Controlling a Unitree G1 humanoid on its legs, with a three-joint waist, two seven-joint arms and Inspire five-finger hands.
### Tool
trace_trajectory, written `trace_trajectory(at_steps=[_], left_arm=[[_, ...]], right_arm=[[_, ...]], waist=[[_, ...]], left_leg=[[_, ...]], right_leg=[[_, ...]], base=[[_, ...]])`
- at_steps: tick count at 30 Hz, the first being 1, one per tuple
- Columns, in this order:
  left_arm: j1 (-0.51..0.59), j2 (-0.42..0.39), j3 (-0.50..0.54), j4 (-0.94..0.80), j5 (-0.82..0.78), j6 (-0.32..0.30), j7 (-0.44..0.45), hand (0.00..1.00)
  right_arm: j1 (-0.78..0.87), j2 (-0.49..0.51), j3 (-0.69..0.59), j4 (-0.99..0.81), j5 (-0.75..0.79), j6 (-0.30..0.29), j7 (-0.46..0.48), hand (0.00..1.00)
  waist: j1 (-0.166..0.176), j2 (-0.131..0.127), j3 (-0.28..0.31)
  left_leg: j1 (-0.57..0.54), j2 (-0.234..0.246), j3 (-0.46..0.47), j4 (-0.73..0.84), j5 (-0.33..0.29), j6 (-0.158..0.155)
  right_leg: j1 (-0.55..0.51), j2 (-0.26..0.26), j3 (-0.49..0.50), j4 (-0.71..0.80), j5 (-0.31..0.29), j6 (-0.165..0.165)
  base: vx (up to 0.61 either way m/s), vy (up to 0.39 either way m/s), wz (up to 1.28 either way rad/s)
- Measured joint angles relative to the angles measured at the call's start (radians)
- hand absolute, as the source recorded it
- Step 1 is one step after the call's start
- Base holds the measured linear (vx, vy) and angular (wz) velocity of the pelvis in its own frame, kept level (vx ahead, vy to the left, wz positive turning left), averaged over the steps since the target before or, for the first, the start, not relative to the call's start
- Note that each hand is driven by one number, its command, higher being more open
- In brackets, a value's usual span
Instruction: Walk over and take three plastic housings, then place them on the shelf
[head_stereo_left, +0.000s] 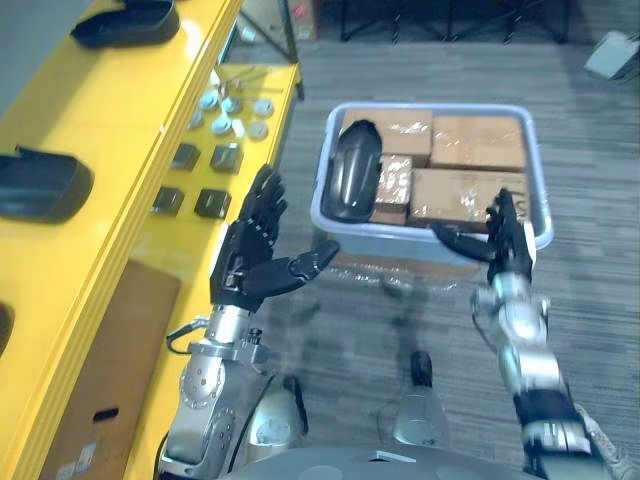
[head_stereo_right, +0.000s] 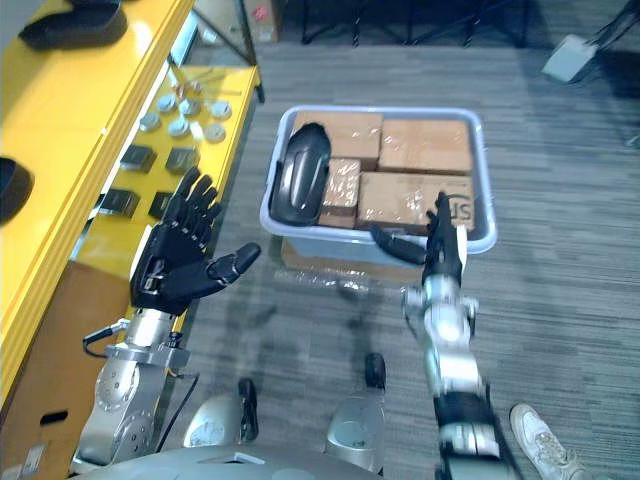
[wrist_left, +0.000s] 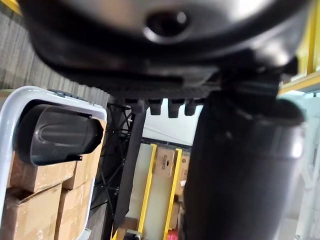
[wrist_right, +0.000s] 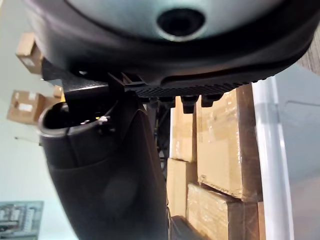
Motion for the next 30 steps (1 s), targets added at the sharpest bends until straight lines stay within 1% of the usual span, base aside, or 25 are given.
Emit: trace_trajectory(at_steps=[1, 2, 3, 4, 5, 7, 9, 10, 11, 13, 14, 15, 17, 18, 19, 20, 22, 23, 25, 26, 29, 30], left_arm=[[-0.036, 0.007, -0.023, -0.001, 0.000, 0.000, 0.000, 1.00], [-0.058, 0.010, -0.041, 0.000, -0.001, 0.007, 0.000, 1.00], [-0.065, 0.010, -0.049, 0.000, -0.001, 0.014, 0.001, 1.00], [-0.080, 0.009, -0.069, 0.004, -0.002, 0.022, 0.004, 1.00], [-0.091, 0.007, -0.081, 0.013, -0.002, 0.025, 0.004, 1.00], [-0.129, 0.001, -0.117, 0.049, -0.001, 0.026, 0.003, 1.00], [-0.145, -0.017, -0.134, 0.101, -0.001, 0.026, 0.009, 1.00], [-0.145, -0.021, -0.135, 0.116, -0.001, 0.026, 0.010, 1.00], [-0.160, -0.024, -0.139, 0.148, -0.002, 0.026, 0.014, 1.00], [-0.169, -0.024, -0.147, 0.177, -0.003, 0.026, 0.022, 1.00], [-0.177, -0.025, -0.156, 0.199, -0.003, 0.026, 0.029, 1.00], [-0.181, -0.025, -0.158, 0.203, -0.003, 0.026, 0.031, 1.00], [-0.182, -0.033, -0.168, 0.215, -0.008, 0.023, 0.047, 1.00], [-0.182, -0.038, -0.171, 0.217, -0.009, 0.022, 0.051, 1.00], [-0.183, -0.045, -0.179, 0.218, -0.015, 0.020, 0.056, 1.00], [-0.193, -0.057, -0.187, 0.239, -0.028, 0.017, 0.062, 1.00], [-0.213, -0.067, -0.207, 0.271, -0.047, 0.017, 0.068, 1.00], [-0.215, -0.071, -0.214, 0.281, -0.047, 0.017, 0.072, 1.00], [-0.215, -0.072, -0.236, 0.304, -0.047, 0.017, 0.076, 1.00], [-0.215, -0.072, -0.242, 0.310, -0.047, 0.016, 0.078, 1.00], [-0.219, -0.074, -0.246, 0.324, -0.051, 0.016, 0.089, 1.00], [-0.220, -0.074, -0.253, 0.327, -0.051, 0.016, 0.094, 1.00]], right_arm=[[-0.084, -0.035, 0.004, 0.046, 0.001, 0.002, -0.012, 1.00], [-0.159, -0.064, 0.017, 0.079, 0.003, 0.002, -0.022, 1.00], [-0.195, -0.077, 0.026, 0.095, 0.004, 0.002, -0.023, 1.00], [-0.262, -0.105, 0.045, 0.125, 0.005, 0.001, -0.032, 1.00], [-0.293, -0.123, 0.058, 0.144, 0.005, 0.001, -0.040, 1.00], [-0.404, -0.181, 0.095, 0.211, 0.005, 0.002, -0.054, 1.00], [-0.482, -0.211, 0.131, 0.257, 0.015, 0.006, -0.064, 1.00], [-0.496, -0.219, 0.143, 0.264, 0.031, 0.006, -0.064, 1.00], [-0.523, -0.233, 0.164, 0.292, 0.039, 0.009, -0.058, 1.00], [-0.550, -0.249, 0.182, 0.320, 0.044, 0.014, -0.052, 1.00], [-0.584, -0.271, 0.204, 0.351, 0.045, 0.033, -0.043, 1.00], [-0.601, -0.275, 0.215, 0.367, 0.045, 0.042, -0.041, 1.00], [-0.657, -0.288, 0.250, 0.417, 0.045, 0.075, -0.028, 1.00], [-0.673, -0.292, 0.263, 0.431, 0.044, 0.076, -0.019, 1.00], [-0.701, -0.302, 0.285, 0.442, 0.043, 0.089, -0.003, 1.00], [-0.735, -0.322, 0.313, 0.450, 0.032, 0.113, 0.016, 1.00], [-0.779, -0.335, 0.348, 0.477, 0.022, 0.132, 0.028, 1.00], [-0.796, -0.340, 0.358, 0.483, 0.010, 0.144, 0.031, 1.00], [-0.808, -0.369, 0.379, 0.488, -0.015, 0.167, 0.050, 1.00], [-0.810, -0.376, 0.388, 0.488, -0.016, 0.175, 0.052, 0.00], [-0.864, -0.396, 0.451, 0.493, -0.052, 0.235, 0.063, 0.00], [-0.888, -0.403, 0.454, 0.500, -0.054, 0.285, 0.057, 0.00]], waist=[[0.004, 0.007, 0.026], [0.007, 0.012, 0.033], [0.011, 0.012, 0.033], [0.022, 0.015, 0.035], [0.026, 0.018, 0.038], [0.048, 0.036, 0.060], [0.058, 0.045, 0.064], [0.061, 0.045, 0.068], [0.072, 0.047, 0.073], [0.082, 0.052, 0.083], [0.088, 0.063, 0.097], [0.091, 0.066, 0.100], [0.107, 0.083, 0.116], [0.111, 0.088, 0.119], [0.116, 0.097, 0.124], [0.129, 0.111, 0.133], [0.142, 0.122, 0.143], [0.143, 0.122, 0.143], [0.157, 0.122, 0.143], [0.161, 0.122, 0.143], [0.162, 0.127, 0.146], [0.163, 0.128, 0.146]], left_leg=[[-0.032, -0.002, -0.024, 0.003, 0.012, -0.003], [-0.070, -0.003, -0.046, 0.000, 0.025, -0.013], [-0.087, -0.003, -0.051, -0.007, 0.037, -0.008], [-0.114, -0.003, -0.063, -0.017, 0.052, -0.011], [-0.123, -0.002, -0.067, -0.023, 0.059, -0.012], [-0.142, 0.002, -0.077, -0.030, 0.071, -0.013], [-0.172, 0.002, -0.083, -0.025, 0.075, -0.012], [-0.175, 0.001, -0.084, -0.023, 0.075, -0.012], [-0.184, 0.001, -0.085, -0.021, 0.075, -0.011], [-0.192, 0.001, -0.089, -0.019, 0.076, -0.010], [-0.206, -0.003, -0.099, -0.006, 0.076, -0.010], [-0.210, -0.004, -0.102, -0.005, 0.076, -0.010], [-0.222, -0.009, -0.109, -0.001, 0.077, -0.008], [-0.228, -0.010, -0.111, 0.001, 0.078, -0.007], [-0.244, -0.011, -0.114, 0.008, 0.078, -0.006], [-0.257, -0.011, -0.117, 0.016, 0.079, -0.005], [-0.271, -0.011, -0.119, 0.025, 0.080, -0.004], [-0.278, -0.012, -0.121, 0.029, 0.080, -0.004], [-0.280, -0.014, -0.121, 0.033, 0.080, -0.003], [-0.281, -0.013, -0.121, 0.033, 0.080, -0.003], [-0.312, -0.013, -0.130, 0.051, 0.080, -0.003], [-0.323, -0.013, -0.131, 0.060, 0.080, -0.003]], right_leg=[[-0.004, 0.001, -0.025, -0.017, 0.014, -0.005], [-0.025, 0.004, -0.045, -0.028, 0.026, -0.011], [-0.039, 0.006, -0.049, -0.033, 0.031, -0.015], [-0.058, 0.010, -0.059, -0.044, 0.046, -0.016], [-0.064, 0.013, -0.067, -0.050, 0.054, -0.020], [-0.083, 0.020, -0.092, -0.050, 0.072, -0.031], [-0.105, 0.021, -0.102, -0.049, 0.081, -0.036], [-0.108, 0.021, -0.106, -0.049, 0.085, -0.034], [-0.115, 0.021, -0.114, -0.049, 0.090, -0.037], [-0.120, 0.021, -0.126, -0.047, 0.095, -0.043], [-0.122, 0.019, -0.136, -0.045, 0.097, -0.044], [-0.124, 0.018, -0.140, -0.045, 0.097, -0.044], [-0.129, 0.015, -0.151, -0.044, 0.097, -0.044], [-0.134, 0.013, -0.153, -0.043, 0.097, -0.044], [-0.146, 0.013, -0.154, -0.039, 0.097, -0.044], [-0.160, 0.012, -0.155, -0.029, 0.097, -0.044], [-0.176, 0.010, -0.155, -0.013, 0.096, -0.044], [-0.180, 0.009, -0.157, -0.011, 0.096, -0.044], [-0.182, 0.007, -0.160, -0.008, 0.096, -0.044], [-0.183, 0.007, -0.161, -0.008, 0.096, -0.044], [-0.201, 0.008, -0.177, -0.006, 0.096, -0.044], [-0.209, 0.008, -0.178, -0.004, 0.096, -0.044]], base=[[-0.14, -0.011, 0.52], [-0.13, -0.022, 0.47], [-0.10, -0.044, 0.34], [-0.02, -0.037, 0.18], [-0.01, -0.048, 0.17], [-0.02, -0.031, 0.08], [-0.03, 0.001, 0.06], [-0.02, 0.018, 0.06], [0.00, 0.000, 0.00], [-0.02, 0.019, 0.07], [-0.02, 0.022, 0.14], [-0.04, 0.023, 0.14], [-0.04, 0.015, 0.09], [-0.03, 0.008, 0.09], [-0.04, 0.015, 0.06], [-0.04, 0.016, 0.04], [-0.04, 0.015, 0.02], [-0.03, 0.017, 0.03], [0.00, 0.000, 0.00], [0.00, 0.000, 0.00], [-0.04, -0.001, 0.05], [-0.05, 0.001, -0.01]])
